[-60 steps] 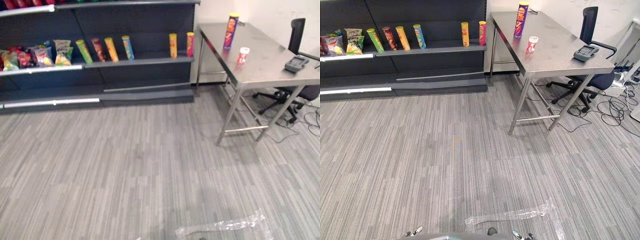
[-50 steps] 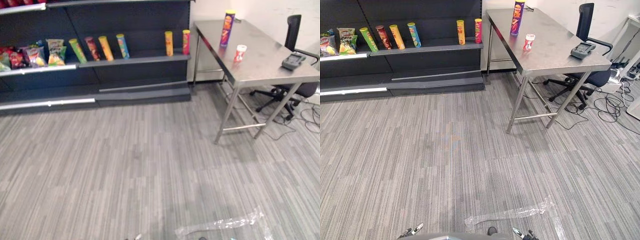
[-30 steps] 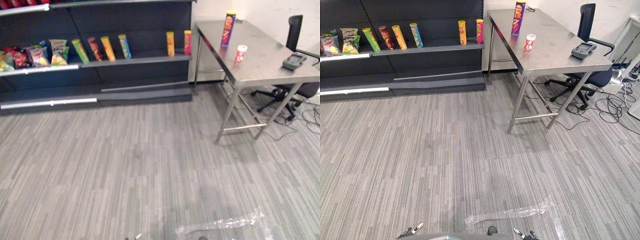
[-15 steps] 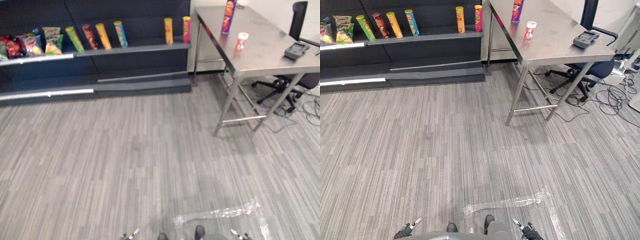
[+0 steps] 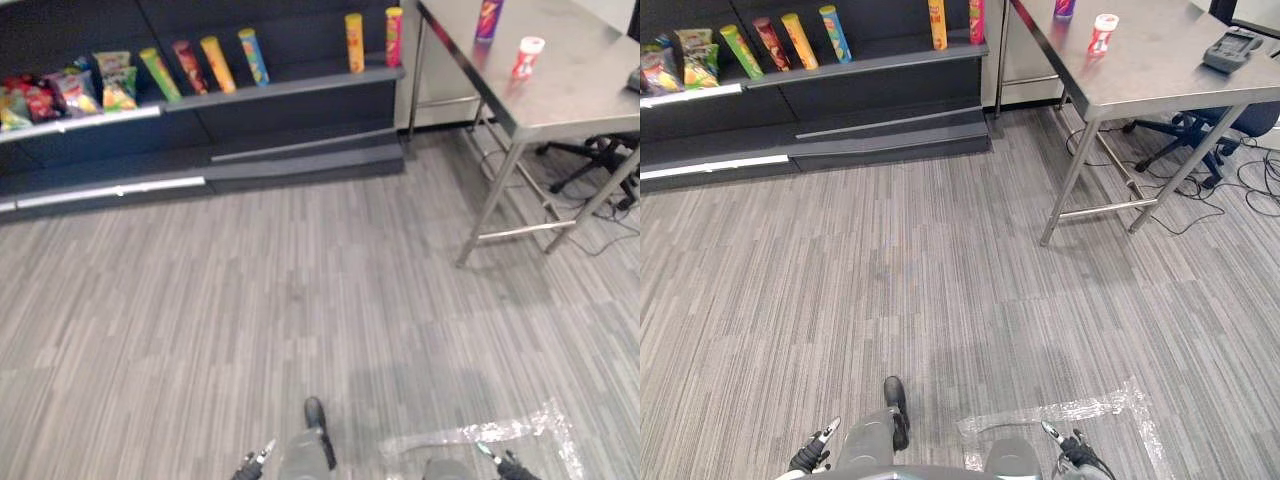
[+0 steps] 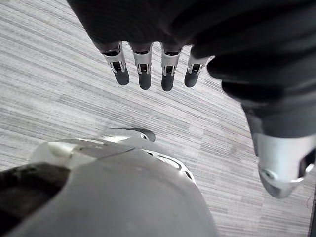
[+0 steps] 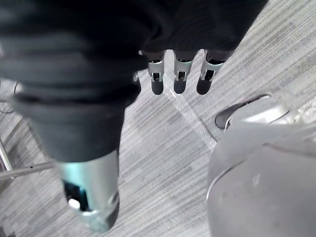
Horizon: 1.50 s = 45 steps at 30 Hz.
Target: Put the gum and the chips on the shelf.
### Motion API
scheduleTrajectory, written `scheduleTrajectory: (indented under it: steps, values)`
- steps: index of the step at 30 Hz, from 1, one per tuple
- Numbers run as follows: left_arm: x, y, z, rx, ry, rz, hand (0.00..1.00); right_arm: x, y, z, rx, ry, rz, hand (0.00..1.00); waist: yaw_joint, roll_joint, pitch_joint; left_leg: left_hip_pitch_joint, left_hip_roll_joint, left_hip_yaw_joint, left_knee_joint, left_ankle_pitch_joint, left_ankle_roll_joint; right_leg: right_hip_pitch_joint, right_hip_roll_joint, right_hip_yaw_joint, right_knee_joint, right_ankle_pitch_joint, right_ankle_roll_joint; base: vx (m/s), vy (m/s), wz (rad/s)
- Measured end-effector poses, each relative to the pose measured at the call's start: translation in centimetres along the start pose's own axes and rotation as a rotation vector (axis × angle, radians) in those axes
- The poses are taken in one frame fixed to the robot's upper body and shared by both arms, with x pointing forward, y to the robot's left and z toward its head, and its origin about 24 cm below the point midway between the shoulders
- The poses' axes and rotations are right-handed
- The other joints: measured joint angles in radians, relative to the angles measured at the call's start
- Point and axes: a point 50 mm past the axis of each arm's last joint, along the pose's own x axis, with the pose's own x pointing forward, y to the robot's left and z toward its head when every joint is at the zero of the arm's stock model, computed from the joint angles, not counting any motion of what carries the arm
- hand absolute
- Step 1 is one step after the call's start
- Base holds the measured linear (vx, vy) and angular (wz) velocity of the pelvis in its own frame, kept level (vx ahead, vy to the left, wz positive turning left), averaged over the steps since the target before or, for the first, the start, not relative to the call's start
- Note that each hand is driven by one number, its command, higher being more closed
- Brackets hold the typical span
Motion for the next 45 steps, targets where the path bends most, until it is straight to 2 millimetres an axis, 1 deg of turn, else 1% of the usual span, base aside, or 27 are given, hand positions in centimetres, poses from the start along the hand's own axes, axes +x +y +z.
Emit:
scheduleTrajectory:
  steps: [1, 2, 5, 8, 9, 11, 12, 14, 16, 19, 20, 21, 22, 23, 24, 26, 27, 30, 32, 34, 35, 37, 40, 41, 43, 44, 45]
  values:
    - [0.0, 0.2, 0.0, 0.001, 0.0, 0.006, 0.0, 0.0, 0.3, -0.1, 0.005, 0.002, 0.007, 0.0, 0.001, -0.011, -0.012, -0.012, -0.015, 0.013, 0.028, -0.036, 0.006, 0.005, -0.012, 0.009, -0.015, 0.003, -0.009, 0.46, 0.367, -0.31]
    - [0.1, 0.5, 0.5, 0.016, -0.008, 0.011, 0.0, 0.1, 1.1, -0.1, 0.016, 0.0, 0.035, 0.0, -0.002, -0.029, -0.025, -0.028, -0.053, 0.033, 0.059, -0.084, 0.034, -0.006, -0.046, 0.023, 0.005, 0.076, 0.001, 0.37, 0.252, -0.12]
    - [0.1, 0.4, 0.4, 0.039, -0.002, 0.003, 0.0, 0.1, 1.4, -0.4, 0.027, 0.008, 0.044, 0.0, 0.013, -0.027, -0.029, 0.032, -0.088, 0.085, 0.031, -0.111, 0.059, -0.043, -0.075, 0.089, 0.066, 0.19, 0.02, 0.46, 0.341, -0.31]
    - [0.0, 0.1, 0.0, 0.097, 0.007, -0.015, 0.0, 0.1, 1.5, -0.4, 0.018, 0.007, 0.049, 0.0, 0.014, -0.01, -0.05, 0.141, -0.123, 0.129, -0.047, -0.132, 0.099, -0.149, -0.091, 0.104, 0.3, 0.355, 0.009, 0.46, 0.335, -0.35]
    - [0.0, -0.3, 0.0, 0.129, 0.006, -0.038, 0.0, 0.1, 1.6, -0.2, 0.019, -0.002, 0.053, 0.0, -0.001, 0.002, -0.051, 0.208, -0.135, 0.128, -0.09, -0.146, 0.127, -0.211, -0.093, 0.087, 0.463, 0.42, 0.008, 0.36, 0.228, 0.02]
    - [0.1, -0.5, 0.3, 0.169, 0.001, -0.051, 0.0, 0.1, 1.7, 0.0, 0.018, -0.012, 0.056, 0.0, -0.01, 0.006, -0.046, 0.282, -0.151, 0.126, -0.134, -0.15, 0.133, -0.269, -0.082, 0.052, 0.646, 0.384, -0.008, 0.34, 0.149, 0.07]
    - [0.1, -0.7, 0.2, 0.202, 0.004, -0.063, 0.0, 0.2, 1.8, 0.3, 0.009, -0.024, 0.063, 0.0, -0.011, 0.009, -0.042, 0.363, -0.159, 0.127, -0.181, -0.152, 0.134, -0.307, -0.058, -0.013, 0.758, 0.293, -0.023, 0.31, 0.078, -0.02]
    - [0.1, -0.9, 0.0, 0.214, 0.013, -0.071, 0.0, 0.2, 2.2, 0.9, -0.018, -0.052, 0.084, 0.0, -0.016, 0.019, -0.038, 0.429, -0.16, 0.126, -0.225, -0.157, 0.134, -0.36, -0.029, -0.108, 0.781, 0.183, -0.056, 0.28, 0.03, -0.06]
    - [0.2, -1.3, 0.3, 0.208, 0.007, -0.077, 0.0, 0.3, 2.4, 1.6, -0.018, -0.09, 0.092, 0.0, -0.018, 0.023, -0.026, 0.468, -0.156, 0.118, -0.242, -0.177, 0.117, -0.412, 0.001, -0.183, 0.677, 0.125, -0.06, 0.3, -0.074, 0.13]
    - [0.5, -2.1, 0.7, 0.177, 0.0, -0.084, 0.0, 0.4, 2.1, 2.2, -0.022, -0.104, 0.084, 0.0, -0.02, 0.04, 0.008, 0.507, -0.126, 0.092, -0.238, -0.237, 0.082, -0.445, 0.038, -0.215, 0.442, 0.136, -0.055, 0.31, -0.19, 0.25]
    - [0.5, -2.3, 0.7, 0.161, 0.002, -0.082, 0.0, 0.4, 2.1, 2.4, -0.017, -0.109, 0.084, 0.0, -0.023, 0.047, 0.016, 0.527, -0.11, 0.082, -0.239, -0.259, 0.05, -0.446, 0.053, -0.213, 0.25, 0.194, -0.046, 0.39, -0.262, 0.26]
    - [0.5, -2.1, 0.7, 0.148, 0.004, -0.075, 0.0, 0.3, 1.9, 1.9, -0.026, -0.095, 0.081, 0.0, -0.03, 0.037, 0.025, 0.558, -0.104, 0.068, -0.245, -0.277, 0.021, -0.431, 0.052, -0.197, 0.055, 0.29, -0.035, 0.42, -0.281, 0.35]
    - [0.5, -2.0, 0.6, 0.13, 0.008, -0.068, 0.0, 0.2, 1.6, 1.6, -0.03, -0.085, 0.076, 0.0, -0.039, 0.031, 0.035, 0.587, -0.094, 0.051, -0.255, -0.293, -0.003, -0.404, 0.054, -0.198, -0.005, 0.419, -0.037, 0.48, -0.298, 0.3]
    - [0.3, -2.6, -0.1, 0.107, 0.033, -0.074, 0.0, 0.2, 1.1, 1.8, -0.035, -0.087, 0.065, 0.0, -0.041, 0.068, 0.037, 0.599, -0.07, 0.045, -0.269, -0.291, -0.01, -0.399, 0.093, -0.213, 0.007, 0.425, -0.079, 0.51, -0.248, 0.04]
    - [0.4, -2.9, 0.1, 0.099, 0.027, -0.088, 0.0, 0.3, 1.3, 2.2, -0.03, -0.1, 0.068, 0.0, -0.04, 0.081, 0.035, 0.595, -0.072, 0.042, -0.275, -0.24, -0.012, -0.434, 0.099, -0.197, 0.081, 0.37, -0.094, 0.57, -0.307, -0.07]
    - [0.4, -3.0, 0.1, 0.071, 0.028, -0.082, 0.0, 0.3, 1.4, 2.1, -0.008, -0.097, 0.064, 0.0, -0.044, 0.06, 0.047, 0.633, -0.068, 0.038, -0.274, -0.17, -0.029, -0.449, 0.091, -0.191, 0.205, 0.266, -0.097, 0.44, -0.268, -0.06]
    - [0.4, -3.4, -0.1, 0.051, 0.03, -0.086, 0.0, 0.2, 1.0, 1.7, -0.006, -0.087, 0.055, 0.0, -0.046, 0.07, 0.036, 0.65, -0.057, 0.028, -0.261, -0.138, -0.035, -0.437, 0.091, -0.199, 0.25, 0.217, -0.107, 0.46, -0.229, 0.07]
    - [0.4, -4.5, 0.2, 0.027, 0.015, -0.116, 0.0, 0.1, 0.7, 1.4, -0.008, -0.072, 0.046, 0.0, -0.047, 0.072, 0.025, 0.63, -0.037, -0.002, -0.183, -0.079, -0.063, -0.416, 0.087, -0.214, 0.283, 0.159, -0.124, 0.46, -0.166, 0.14]
    - [0.4, -4.9, 0.5, 0.028, 0.0, -0.134, 0.0, 0.0, 0.4, 0.9, -0.009, -0.056, 0.038, 0.0, -0.046, 0.071, 0.023, 0.557, -0.009, -0.057, -0.015, -0.043, -0.117, -0.368, 0.087, -0.235, 0.268, 0.132, -0.129, 0.38, -0.122, 0.29]
    - [0.5, -4.8, 1.4, 0.027, -0.035, -0.133, 0.0, -0.1, 0.0, 0.6, -0.035, -0.041, 0.035, 0.0, -0.046, 0.057, 0.027, 0.402, 0.025, -0.125, 0.348, 0.126, -0.176, -0.27, 0.076, -0.254, 0.233, 0.097, -0.131, 0.33, -0.102, 0.18]
    - [0.5, -4.7, 1.4, 0.025, -0.039, -0.129, 0.0, -0.1, 0.2, 0.6, -0.041, -0.041, 0.039, 0.0, -0.039, 0.052, 0.031, 0.363, 0.042, -0.117, 0.447, 0.124, -0.176, -0.245, 0.075, -0.253, 0.223, 0.089, -0.134, 0.32, -0.06, -0.03]
    - [0.6, -4.6, 2.1, 0.026, -0.062, -0.122, 0.0, 0.1, 0.1, 1.3, -0.053, -0.059, 0.039, 0.0, -0.039, 0.05, 0.031, 0.226, 0.063, -0.058, 0.689, -0.009, -0.137, -0.14, 0.067, -0.241, 0.178, 0.073, -0.13, 0.31, 0.002, -0.17]
    - [0.7, -4.6, 2.6, 0.019, -0.086, -0.118, 0.0, 0.1, 0.1, 1.5, -0.043, -0.069, 0.034, 0.0, -0.022, 0.044, 0.032, 0.136, 0.077, 0.048, 0.641, -0.118, -0.068, -0.059, 0.048, -0.211, 0.139, 0.071, -0.126, 0.29, 0.143, -0.33]
    - [0.7, -4.6, 2.8, 0.014, -0.101, -0.117, 0.0, 0.1, 0.2, 1.5, -0.036, -0.069, 0.035, 0.0, -0.007, 0.039, 0.032, 0.103, 0.078, 0.079, 0.536, -0.139, -0.056, -0.032, 0.033, -0.197, 0.127, 0.067, -0.109, 0.23, 0.231, -0.51]
    - [0.6, -4.3, 2.8, 0.009, -0.107, -0.11, 0.0, 0.1, 0.3, 1.5, -0.031, -0.073, 0.038, 0.0, -0.007, 0.031, 0.029, 0.097, 0.058, 0.087, 0.24, -0.116, -0.027, -0.012, 0.003, -0.177, 0.126, 0.041, -0.056, 0.25, 0.312, -0.52]
    - [0.5, -4.2, 2.4, 0.008, -0.098, -0.103, 0.0, 0.1, 0.3, 1.4, -0.032, -0.072, 0.037, 0.0, -0.011, 0.036, 0.023, 0.103, 0.042, 0.053, 0.032, -0.053, -0.007, -0.014, -0.01, -0.152, 0.145, 0.014, -0.024, 0.25, 0.385, -0.56]
    - [0.4, -4.3, 1.6, 0.007, -0.079, -0.101, 0.0, -0.1, -0.5, 1.2, -0.044, -0.066, 0.022, 0.0, -0.011, 0.058, 0.007, 0.107, 0.04, 0.003, -0.121, -0.005, -0.015, -0.019, -0.007, -0.122, 0.166, -0.016, 0.011, 0.27, 0.412, -0.58]
